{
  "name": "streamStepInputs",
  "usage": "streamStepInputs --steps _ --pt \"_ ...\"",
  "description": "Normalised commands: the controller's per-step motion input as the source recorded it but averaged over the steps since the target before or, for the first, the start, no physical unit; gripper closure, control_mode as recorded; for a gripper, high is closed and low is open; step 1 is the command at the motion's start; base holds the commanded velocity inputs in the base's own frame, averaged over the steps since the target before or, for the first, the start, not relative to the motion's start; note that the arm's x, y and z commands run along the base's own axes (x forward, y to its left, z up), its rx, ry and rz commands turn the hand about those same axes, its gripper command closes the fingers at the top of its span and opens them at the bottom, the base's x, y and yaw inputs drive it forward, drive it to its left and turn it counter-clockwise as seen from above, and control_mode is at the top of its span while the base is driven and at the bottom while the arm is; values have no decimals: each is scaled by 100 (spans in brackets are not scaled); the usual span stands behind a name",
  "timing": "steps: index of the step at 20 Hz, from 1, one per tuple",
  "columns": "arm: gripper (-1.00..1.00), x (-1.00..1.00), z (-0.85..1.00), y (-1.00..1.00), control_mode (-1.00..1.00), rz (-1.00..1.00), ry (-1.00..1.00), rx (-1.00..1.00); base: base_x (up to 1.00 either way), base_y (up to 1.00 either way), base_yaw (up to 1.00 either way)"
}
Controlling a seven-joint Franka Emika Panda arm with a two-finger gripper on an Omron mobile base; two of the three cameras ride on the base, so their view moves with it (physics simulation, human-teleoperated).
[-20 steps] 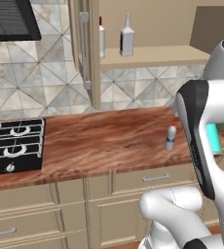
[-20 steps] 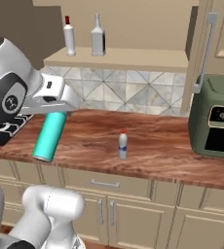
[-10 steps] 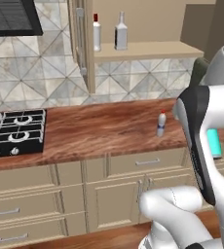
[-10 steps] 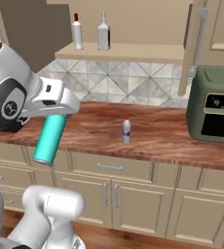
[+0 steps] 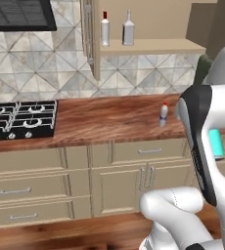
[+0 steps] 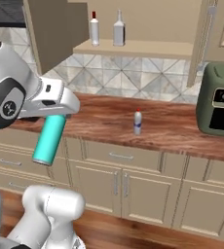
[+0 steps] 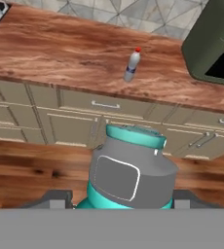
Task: Sort all alcoholic drinks to one cabinet, and non-alcoholic drinks to the other.
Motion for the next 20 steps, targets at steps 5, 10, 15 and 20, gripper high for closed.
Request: streamStepInputs --steps 5,10,15,20 --pt "100 0 0 0 100 0 0 0 -1 55 12" --pt "100 0 0 0 100 0 0 0 -23 82 11" --pt "100 0 0 0 100 0 0 0 -27 91 33" --pt "100 0 0 0 100 0 0 0 -12 100 9"
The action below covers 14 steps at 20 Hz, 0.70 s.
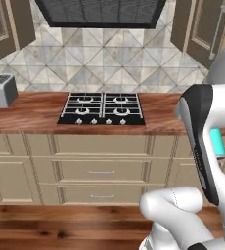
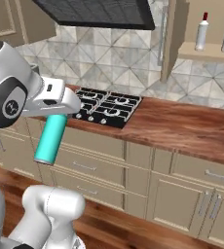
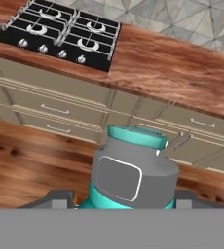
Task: Sort all alcoholic drinks to one cabinet, and non-alcoholic drinks to the other.
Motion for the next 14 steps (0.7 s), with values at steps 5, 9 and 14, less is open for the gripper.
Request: streamStepInputs --steps 5,9,14 --pt "100 0 0 0 100 0 0 0 -5 99 3" --pt "100 0 0 0 100 0 0 0 -1 99 0" --pt "100 0 0 0 100 0 0 0 -7 93 -1"
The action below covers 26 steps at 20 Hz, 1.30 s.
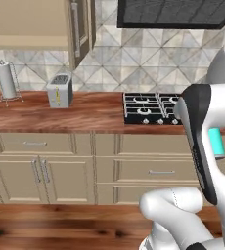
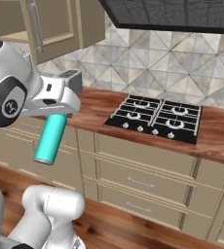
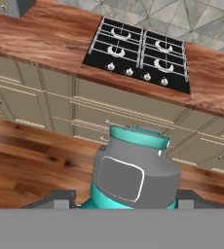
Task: Sort all alcoholic drinks to one cabinet, and non-alcoholic drinks to the other.
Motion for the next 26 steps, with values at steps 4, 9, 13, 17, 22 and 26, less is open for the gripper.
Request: streamStepInputs --steps 4,9,13,17,22,26 --pt "100 0 0 0 100 0 0 0 -10 91 -5" --pt "100 0 0 0 100 0 0 0 -17 90 -9" --pt "100 0 0 0 100 0 0 0 -13 94 -8" --pt "100 0 0 0 100 0 0 0 -2 91 -6" --pt "100 0 0 0 100 0 0 0 3 78 -5" --pt "100 0 0 0 100 0 0 0 26 46 -1"
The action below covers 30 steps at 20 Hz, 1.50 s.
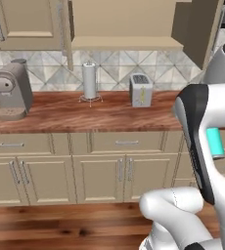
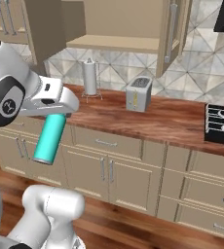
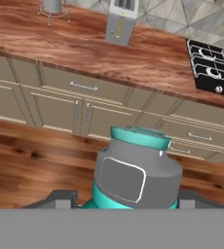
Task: Sort all alcoholic drinks to one cabinet, and non-alcoholic drinks to the other.
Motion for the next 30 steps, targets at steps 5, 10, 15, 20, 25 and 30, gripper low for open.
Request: streamStepInputs --steps 5,10,15,20,25,30 --pt "100 0 0 0 100 0 0 0 44 22 -6" --pt "100 0 0 0 100 0 0 0 55 12 -8" --pt "100 0 0 0 100 0 0 0 64 27 -9" --pt "100 0 0 0 100 0 0 0 80 33 -6" --pt "100 0 0 0 100 0 0 0 77 28 -7" --pt "100 0 0 0 100 0 0 0 75 16 -9"
